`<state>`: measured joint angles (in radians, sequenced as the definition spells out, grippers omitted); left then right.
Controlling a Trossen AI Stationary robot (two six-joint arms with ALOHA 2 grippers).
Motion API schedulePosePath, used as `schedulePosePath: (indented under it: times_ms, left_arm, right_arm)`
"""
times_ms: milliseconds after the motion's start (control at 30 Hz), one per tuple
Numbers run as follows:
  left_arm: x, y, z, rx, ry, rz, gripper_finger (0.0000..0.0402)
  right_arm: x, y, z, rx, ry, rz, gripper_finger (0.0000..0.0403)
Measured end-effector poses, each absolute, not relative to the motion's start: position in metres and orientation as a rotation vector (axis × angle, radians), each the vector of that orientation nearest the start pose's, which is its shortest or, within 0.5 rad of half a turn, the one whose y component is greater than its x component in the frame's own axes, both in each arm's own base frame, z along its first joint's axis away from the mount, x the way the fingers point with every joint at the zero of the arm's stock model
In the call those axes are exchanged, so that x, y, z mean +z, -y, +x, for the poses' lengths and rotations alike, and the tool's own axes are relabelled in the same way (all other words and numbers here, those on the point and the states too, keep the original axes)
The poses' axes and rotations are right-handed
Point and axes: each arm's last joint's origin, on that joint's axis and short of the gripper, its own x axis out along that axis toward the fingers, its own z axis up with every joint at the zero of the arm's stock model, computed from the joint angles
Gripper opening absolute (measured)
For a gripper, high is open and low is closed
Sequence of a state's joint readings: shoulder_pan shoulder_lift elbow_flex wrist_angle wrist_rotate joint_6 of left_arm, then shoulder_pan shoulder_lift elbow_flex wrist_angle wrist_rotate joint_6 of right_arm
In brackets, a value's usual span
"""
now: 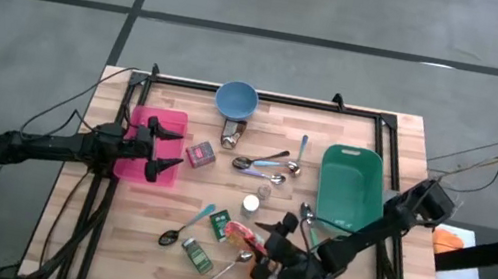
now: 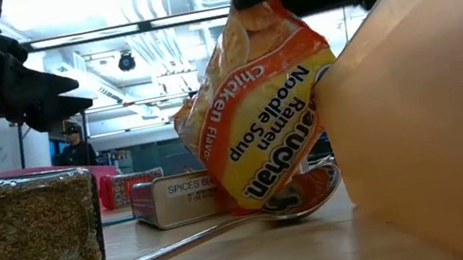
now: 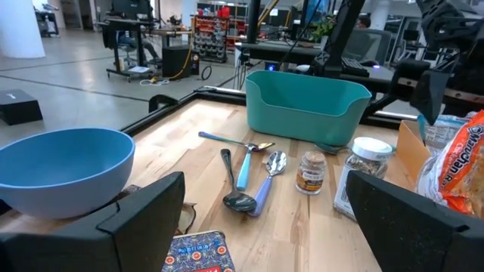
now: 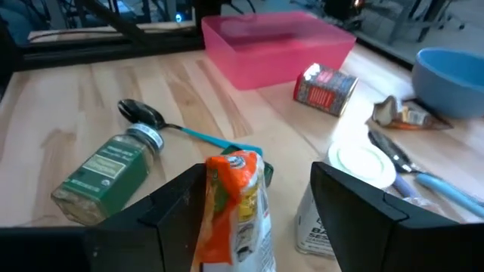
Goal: Pick & Place Food Item
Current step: Put the orange noodle pack into the orange bin
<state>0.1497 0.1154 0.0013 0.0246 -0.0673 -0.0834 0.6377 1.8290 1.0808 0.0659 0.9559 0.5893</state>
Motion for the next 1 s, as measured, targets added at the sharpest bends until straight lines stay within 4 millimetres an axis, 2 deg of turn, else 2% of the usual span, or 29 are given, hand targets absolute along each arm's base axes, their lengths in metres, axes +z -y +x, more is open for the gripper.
schedulePosePath:
  times_ms: [167, 300, 700, 1000]
  left_arm:
    - [0.1570, -0.0175, 0.1028, 0.220, -0.080, -0.087, 0.0372]
    - [0.1571, -0.0175, 0.1028, 0.221, -0.080, -0.087, 0.0372]
    - [0.1571, -0.0175, 0.1028, 0.220, -0.080, -0.087, 0.0372]
    - [0.1571, -0.0175, 0.1028, 0.220, -0.080, -0.087, 0.0372]
  right_arm:
    - [0.1815, -0.1952, 0.3198, -0.405, -0.396, 0.107, 0.0233]
    - [0.1816, -0.1950, 0.3199, -0.401, -0.400, 0.094, 0.0206]
    - [0.1806, -0.1949, 0.3192, -0.399, -0.410, 0.082, 0.0021]
    - [0.1813, -0.1948, 0.3190, -0.393, -0.414, 0.059, 0.0012]
